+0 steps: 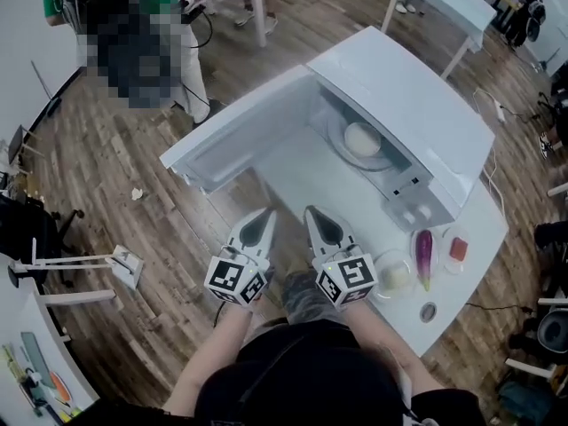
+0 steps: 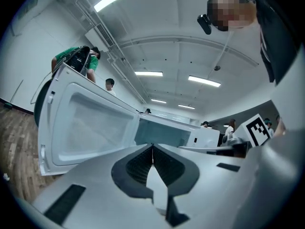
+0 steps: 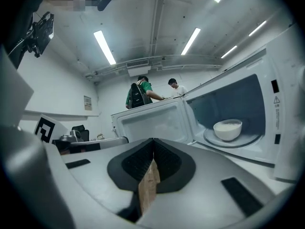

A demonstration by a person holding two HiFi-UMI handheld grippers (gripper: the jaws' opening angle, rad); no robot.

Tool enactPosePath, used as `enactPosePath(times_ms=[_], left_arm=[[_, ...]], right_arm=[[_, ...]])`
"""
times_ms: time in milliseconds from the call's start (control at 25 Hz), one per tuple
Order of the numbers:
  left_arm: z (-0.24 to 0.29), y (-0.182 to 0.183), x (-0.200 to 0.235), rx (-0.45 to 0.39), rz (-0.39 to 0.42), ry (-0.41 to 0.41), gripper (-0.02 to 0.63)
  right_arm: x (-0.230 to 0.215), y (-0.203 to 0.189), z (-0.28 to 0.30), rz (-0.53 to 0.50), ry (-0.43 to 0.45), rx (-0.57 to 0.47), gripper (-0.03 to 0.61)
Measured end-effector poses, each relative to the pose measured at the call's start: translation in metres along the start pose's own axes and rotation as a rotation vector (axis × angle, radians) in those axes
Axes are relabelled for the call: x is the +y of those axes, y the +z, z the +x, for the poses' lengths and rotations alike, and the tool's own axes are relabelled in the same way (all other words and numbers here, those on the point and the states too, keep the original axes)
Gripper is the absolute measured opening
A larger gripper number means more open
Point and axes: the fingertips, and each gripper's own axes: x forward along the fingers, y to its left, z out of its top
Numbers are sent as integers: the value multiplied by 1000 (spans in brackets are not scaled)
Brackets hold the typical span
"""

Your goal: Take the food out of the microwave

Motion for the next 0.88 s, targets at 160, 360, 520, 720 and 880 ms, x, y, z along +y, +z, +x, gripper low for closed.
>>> enactPosePath(times_ms=[160,360,520,720,880], left_arm=[[37,0,2,26,-1,-67,12],[71,-2,6,45,-13,-125,12],[94,-15,-4,102,-16,-189,12],[124,-31,-21,189,-27,-319,12],[154,-33,-26,226,-45,-396,12]], right_arm=[[-30,3,17,35,-53,-6,18],[-54,12,29,41,-110,-22,18],[-74,15,23,54,-156,-27,18],[-107,16,6,103,-292,-51,18],[-133,15,-1,142,-412,-46,18]])
